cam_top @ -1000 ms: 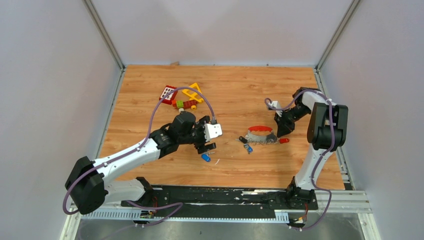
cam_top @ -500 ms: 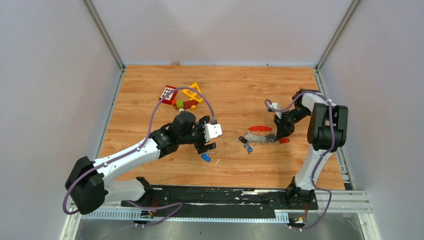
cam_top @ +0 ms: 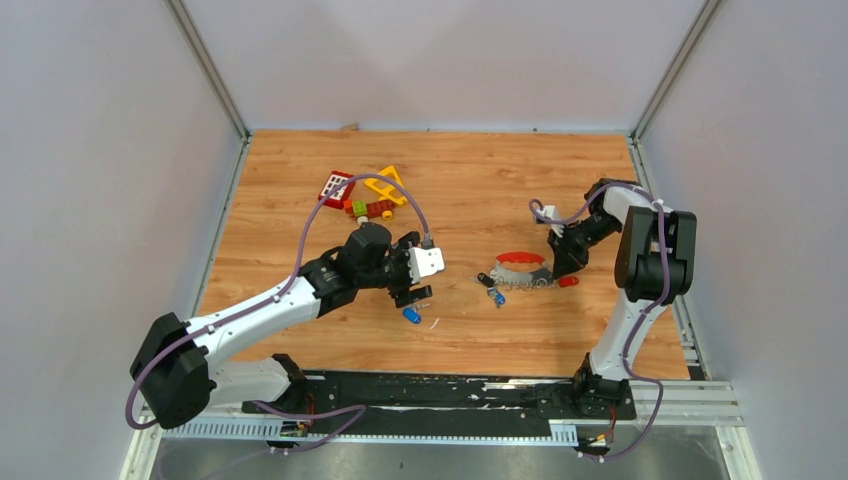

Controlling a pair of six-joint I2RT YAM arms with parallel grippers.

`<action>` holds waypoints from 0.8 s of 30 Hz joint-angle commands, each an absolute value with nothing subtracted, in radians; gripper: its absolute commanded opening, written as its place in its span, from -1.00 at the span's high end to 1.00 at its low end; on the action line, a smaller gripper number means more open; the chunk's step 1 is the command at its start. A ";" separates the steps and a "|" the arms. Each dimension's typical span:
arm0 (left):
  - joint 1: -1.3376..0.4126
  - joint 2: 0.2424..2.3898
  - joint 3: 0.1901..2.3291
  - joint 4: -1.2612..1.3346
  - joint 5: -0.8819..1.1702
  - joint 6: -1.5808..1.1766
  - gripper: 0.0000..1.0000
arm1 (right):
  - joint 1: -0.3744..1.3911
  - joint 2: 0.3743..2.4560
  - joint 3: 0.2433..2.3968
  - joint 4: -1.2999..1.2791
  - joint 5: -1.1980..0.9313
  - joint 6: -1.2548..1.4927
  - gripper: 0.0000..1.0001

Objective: Put the keys on the keyring

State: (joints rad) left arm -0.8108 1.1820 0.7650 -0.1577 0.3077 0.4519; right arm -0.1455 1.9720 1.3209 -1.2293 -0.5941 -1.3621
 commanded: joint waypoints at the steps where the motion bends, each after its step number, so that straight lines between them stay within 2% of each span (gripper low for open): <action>1: -0.809 1.161 0.780 -0.152 0.319 0.459 -0.68 | -0.147 1.927 1.321 -1.203 -0.609 -1.367 0.90; 4: -0.810 1.164 0.782 -0.152 0.321 0.459 -0.68 | -0.147 1.920 1.317 -1.194 -0.605 -1.363 1.00; 16: -0.810 1.159 0.799 -0.175 0.312 0.487 -0.67 | -0.152 1.809 1.314 -1.178 -0.646 -1.367 1.00; 24: -0.809 1.159 0.841 -0.183 0.303 0.526 -0.67 | -0.141 1.614 1.308 -1.229 -0.778 -1.367 1.00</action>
